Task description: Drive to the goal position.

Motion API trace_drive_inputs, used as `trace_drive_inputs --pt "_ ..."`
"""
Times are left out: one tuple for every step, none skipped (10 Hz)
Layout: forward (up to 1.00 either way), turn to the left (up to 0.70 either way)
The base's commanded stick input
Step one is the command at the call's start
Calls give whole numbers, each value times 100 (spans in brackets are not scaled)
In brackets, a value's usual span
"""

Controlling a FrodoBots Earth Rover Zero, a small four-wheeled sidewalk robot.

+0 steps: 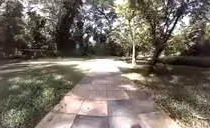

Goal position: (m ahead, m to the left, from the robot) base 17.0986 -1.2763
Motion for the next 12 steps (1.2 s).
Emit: trace_drive_inputs --pt "50 0" --pt "50 0" --pt "50 0" --pt "50 0" --pt "50 0" --pt "50 0" --pt "50 0" --pt "50 0" --pt "50 0" --pt "50 0" --pt "50 -1" --pt "50 -50"
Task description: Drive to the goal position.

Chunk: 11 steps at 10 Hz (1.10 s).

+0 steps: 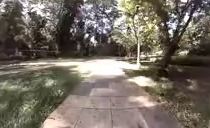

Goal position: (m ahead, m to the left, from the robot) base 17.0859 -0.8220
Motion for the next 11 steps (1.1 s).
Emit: trace_drive_inputs --pt "50 -50" --pt "50 -50" --pt "50 -50" --pt "50 -50" --pt "50 -50" --pt "50 -22" --pt "50 0" --pt "50 0" --pt "50 0" --pt "50 0" --pt "50 0"
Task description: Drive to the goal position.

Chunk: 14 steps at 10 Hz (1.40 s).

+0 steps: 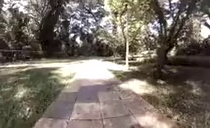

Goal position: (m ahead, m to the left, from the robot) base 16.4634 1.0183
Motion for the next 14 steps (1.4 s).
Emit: trace_drive_inputs --pt "50 0" --pt "50 0" --pt "50 0" --pt "50 0" --pt "50 0" --pt "50 0" --pt "50 0" --pt "50 0" --pt "50 0" --pt "50 0" --pt "50 0" --pt "50 0" --pt "50 0" --pt "50 0"
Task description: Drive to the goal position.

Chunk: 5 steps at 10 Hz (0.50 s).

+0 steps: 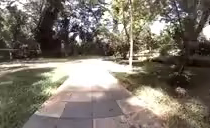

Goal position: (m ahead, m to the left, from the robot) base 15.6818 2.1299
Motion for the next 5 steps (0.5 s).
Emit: trace_drive_inputs --pt "50 0" --pt "50 0" --pt "50 0" --pt "50 0" --pt "50 0"
